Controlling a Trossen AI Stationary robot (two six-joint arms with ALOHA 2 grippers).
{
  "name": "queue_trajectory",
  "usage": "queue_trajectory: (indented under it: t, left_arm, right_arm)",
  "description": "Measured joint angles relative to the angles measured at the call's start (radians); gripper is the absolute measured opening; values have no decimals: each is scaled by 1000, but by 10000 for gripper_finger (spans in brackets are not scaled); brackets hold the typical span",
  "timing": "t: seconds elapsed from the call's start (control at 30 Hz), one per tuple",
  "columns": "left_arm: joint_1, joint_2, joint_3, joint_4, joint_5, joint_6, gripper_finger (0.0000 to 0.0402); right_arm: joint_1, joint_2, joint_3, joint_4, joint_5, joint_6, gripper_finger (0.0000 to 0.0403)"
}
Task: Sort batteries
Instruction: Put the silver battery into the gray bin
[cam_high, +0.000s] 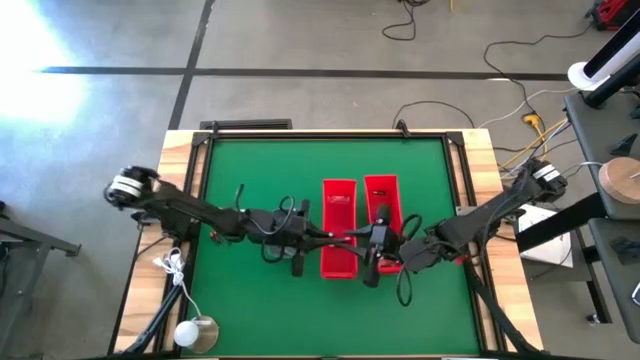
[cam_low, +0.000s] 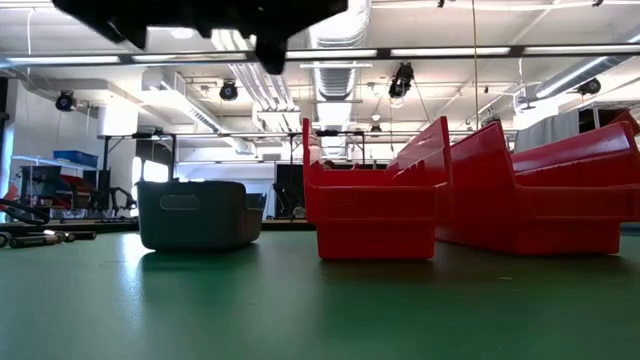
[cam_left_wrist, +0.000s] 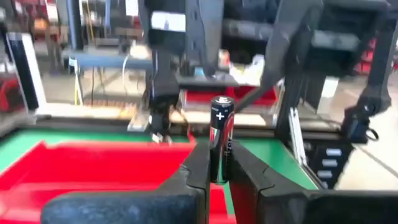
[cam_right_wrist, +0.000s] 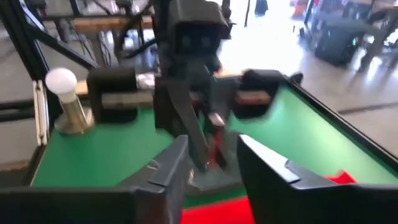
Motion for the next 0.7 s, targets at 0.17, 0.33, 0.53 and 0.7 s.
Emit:
queue_trajectory:
  t: [0.17, 0.33, 0.53, 0.7]
  left_arm:
    - [-12, -173, -2, -476, -62, -94, 15]
    - [16, -245, 31, -939, -88, -248, 16]
    - [22, -164, 100, -1230, -42, -224, 20]
    - [32, -71, 198, -1361, -40, -147, 22]
  right_arm:
    - [4, -69, 128, -407, -36, 163, 173]
    - [17, -92, 176, -648, -54, 278, 188]
    - [17, -70, 166, -654, -52, 290, 182]
    - [17, -45, 165, -656, -63, 331, 173]
